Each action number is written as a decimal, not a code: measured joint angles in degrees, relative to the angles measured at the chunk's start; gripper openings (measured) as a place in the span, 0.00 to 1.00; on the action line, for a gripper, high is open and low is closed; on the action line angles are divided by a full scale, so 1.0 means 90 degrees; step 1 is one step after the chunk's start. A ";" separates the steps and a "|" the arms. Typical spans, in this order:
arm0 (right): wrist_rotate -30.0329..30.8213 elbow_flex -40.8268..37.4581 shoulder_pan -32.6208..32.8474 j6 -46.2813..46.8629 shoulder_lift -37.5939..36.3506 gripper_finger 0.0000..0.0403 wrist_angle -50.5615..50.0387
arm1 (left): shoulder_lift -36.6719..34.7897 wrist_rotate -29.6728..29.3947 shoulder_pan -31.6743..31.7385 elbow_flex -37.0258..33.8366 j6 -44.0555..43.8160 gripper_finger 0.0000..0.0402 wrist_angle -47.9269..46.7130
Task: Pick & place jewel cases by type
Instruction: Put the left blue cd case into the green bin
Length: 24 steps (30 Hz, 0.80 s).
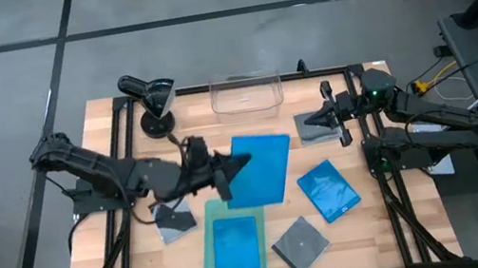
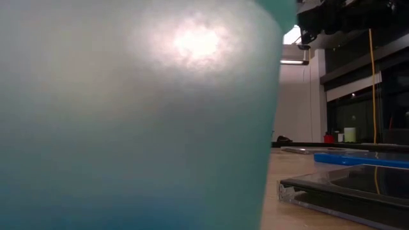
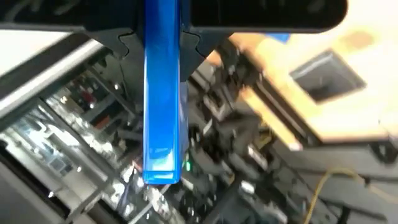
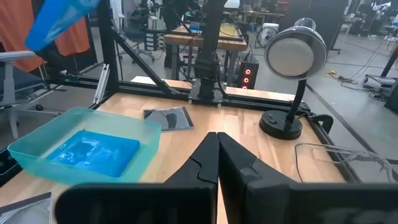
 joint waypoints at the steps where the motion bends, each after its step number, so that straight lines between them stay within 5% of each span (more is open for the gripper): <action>1: -0.0002 0.0000 0.0000 0.0001 0.0000 0.01 0.0000 | 0.0000 -0.0068 -0.0118 0.0000 -0.0154 0.04 -0.0143; 12: 0.0002 0.0000 0.0000 -0.0287 0.0000 0.01 0.0008 | 0.0002 -0.0944 -0.1228 0.0000 -0.2289 0.04 -0.1934; 24: 0.0002 0.0000 0.0000 -0.0299 0.0000 0.01 0.0007 | 0.0533 -0.1417 -0.1789 0.0000 -0.4186 0.04 -0.2605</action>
